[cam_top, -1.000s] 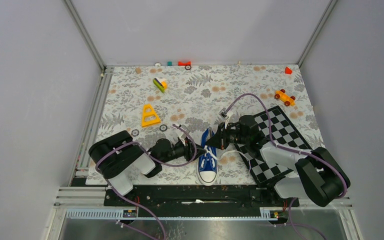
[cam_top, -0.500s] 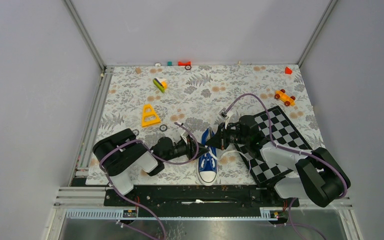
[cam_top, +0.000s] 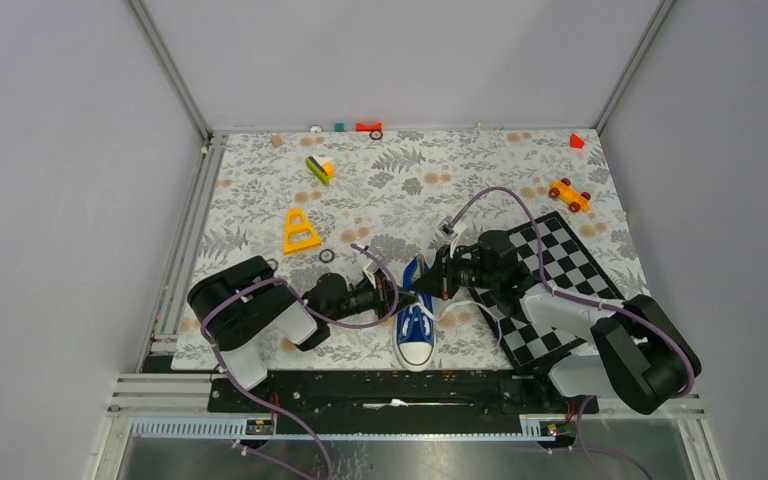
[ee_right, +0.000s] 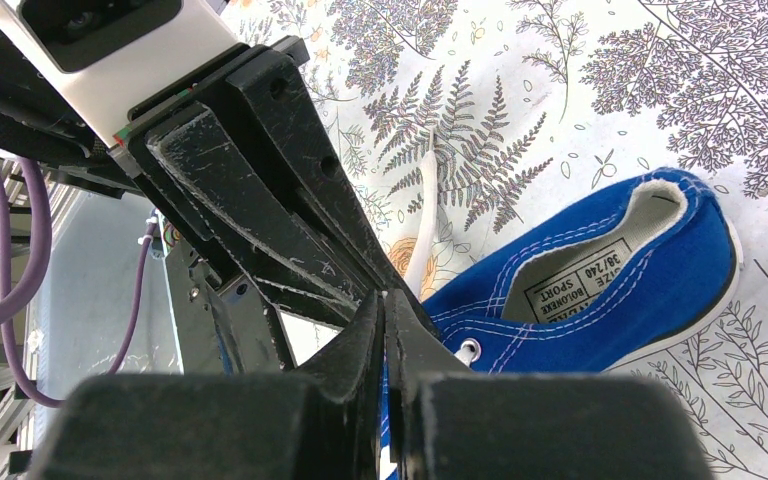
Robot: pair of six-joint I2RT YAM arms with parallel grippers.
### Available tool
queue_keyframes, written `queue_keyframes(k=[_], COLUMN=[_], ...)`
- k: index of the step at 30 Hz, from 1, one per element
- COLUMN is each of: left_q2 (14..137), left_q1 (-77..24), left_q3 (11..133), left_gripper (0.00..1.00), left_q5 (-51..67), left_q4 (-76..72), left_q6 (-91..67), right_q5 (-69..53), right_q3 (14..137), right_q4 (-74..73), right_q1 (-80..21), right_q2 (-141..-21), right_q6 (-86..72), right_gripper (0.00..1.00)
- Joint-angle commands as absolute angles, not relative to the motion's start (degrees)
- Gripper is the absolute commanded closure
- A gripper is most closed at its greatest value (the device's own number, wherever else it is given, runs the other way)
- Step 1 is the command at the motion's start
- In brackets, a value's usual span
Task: Tie the shoes
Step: Fold the shoelace, then pick up the shoelace at the center of the board.
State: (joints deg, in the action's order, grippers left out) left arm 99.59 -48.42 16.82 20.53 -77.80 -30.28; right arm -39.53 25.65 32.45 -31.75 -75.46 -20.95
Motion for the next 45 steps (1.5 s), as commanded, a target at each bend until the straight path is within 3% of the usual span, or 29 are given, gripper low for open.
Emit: queue_keyframes(k=[1, 7, 8, 10, 15, 20, 24, 27, 29, 33, 37, 45], left_q2=[99.84, 99.67, 99.67, 99.67, 99.91, 100.27, 100.20, 99.95, 99.78, 99.32, 99.51, 100.56], left_q1=[-48.26, -48.34, -48.30, -48.33, -48.76, -48.95, -49.11, -49.22, -49.31, -49.39, -49.55, -49.67], left_q3=[17.67, 17.41, 17.40, 17.32, 17.64, 18.18, 18.28, 18.20, 18.21, 18.11, 18.40, 19.16], left_gripper=[0.98, 1.00, 1.00, 1.00, 1.00, 1.00, 1.00, 1.00, 1.00, 1.00, 1.00, 1.00], left_q5=[21.73, 21.87, 21.96, 22.09, 22.31, 22.33, 22.32, 22.09, 21.88, 21.40, 21.48, 21.74], left_q4=[-82.69, -82.78, -82.78, -82.79, -82.79, -82.82, -82.88, -82.88, -82.88, -82.88, -82.88, -82.88], left_q6=[-30.46, -30.89, -31.00, -31.24, -31.38, -31.77, -31.95, -32.16, -32.15, -32.26, -32.40, -32.35], right_q5=[-39.24, -39.01, -38.61, -37.41, -29.16, -11.83, 4.96, 11.46, 15.07, 17.28, 15.32, 10.20], right_q3=[26.18, 26.46, 26.59, 26.89, 26.35, 23.74, 24.09, 26.13, 26.42, 28.16, 26.97, 26.29], right_q4=[33.67, 32.85, 32.35, 30.70, 22.67, 9.65, -9.68, -21.31, -24.51, -29.31, -26.50, -17.56], right_q1=[-31.29, -31.22, -31.32, -31.29, -31.29, -31.24, -31.17, -31.20, -31.20, -31.20, -31.20, -31.29], right_q2=[-73.74, -73.60, -73.52, -72.89, -63.68, -48.85, -39.90, -38.01, -37.76, -42.07, -46.30, -52.76], right_q6=[-20.39, -20.58, -20.69, -20.83, -19.04, -19.19, -22.91, -24.91, -28.60, -33.95, -31.60, -27.06], right_gripper=[1.00, 1.00, 0.93, 0.67, 0.43, 0.38, 0.41, 0.41, 0.47, 0.49, 0.37, 0.35])
